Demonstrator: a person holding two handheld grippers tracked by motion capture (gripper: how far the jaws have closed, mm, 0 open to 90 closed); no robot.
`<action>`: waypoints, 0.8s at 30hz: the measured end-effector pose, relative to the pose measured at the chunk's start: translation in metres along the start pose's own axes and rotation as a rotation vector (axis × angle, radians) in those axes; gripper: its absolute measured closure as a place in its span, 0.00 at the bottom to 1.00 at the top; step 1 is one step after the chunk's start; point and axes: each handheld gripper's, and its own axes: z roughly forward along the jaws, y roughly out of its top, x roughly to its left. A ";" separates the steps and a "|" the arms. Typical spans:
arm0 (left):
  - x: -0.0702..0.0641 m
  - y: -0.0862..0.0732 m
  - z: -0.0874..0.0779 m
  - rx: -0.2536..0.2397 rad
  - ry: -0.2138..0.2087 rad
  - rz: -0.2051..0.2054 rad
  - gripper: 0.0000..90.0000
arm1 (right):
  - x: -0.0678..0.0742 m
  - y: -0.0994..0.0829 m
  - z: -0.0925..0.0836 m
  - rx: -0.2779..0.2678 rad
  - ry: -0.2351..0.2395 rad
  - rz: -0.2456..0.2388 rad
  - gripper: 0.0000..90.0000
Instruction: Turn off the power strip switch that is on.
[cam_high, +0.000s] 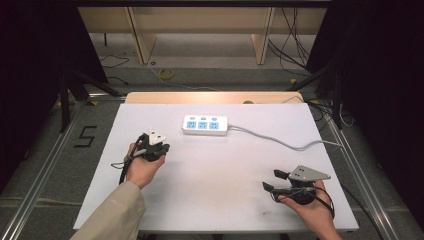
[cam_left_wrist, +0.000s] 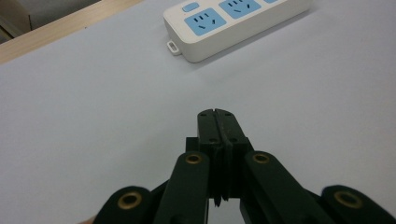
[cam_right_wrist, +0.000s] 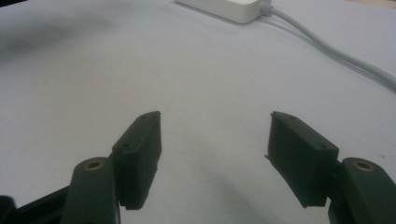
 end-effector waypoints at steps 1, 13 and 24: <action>0.001 0.002 0.001 0.001 0.001 0.001 1.00 | 0.000 0.000 0.000 0.000 0.000 0.000 0.40; 0.003 0.018 0.012 0.003 0.004 0.009 1.00 | 0.000 0.000 0.000 0.002 0.000 0.001 0.40; 0.006 0.032 0.018 0.000 0.001 0.005 1.00 | 0.000 0.000 0.001 0.005 0.000 -0.002 0.40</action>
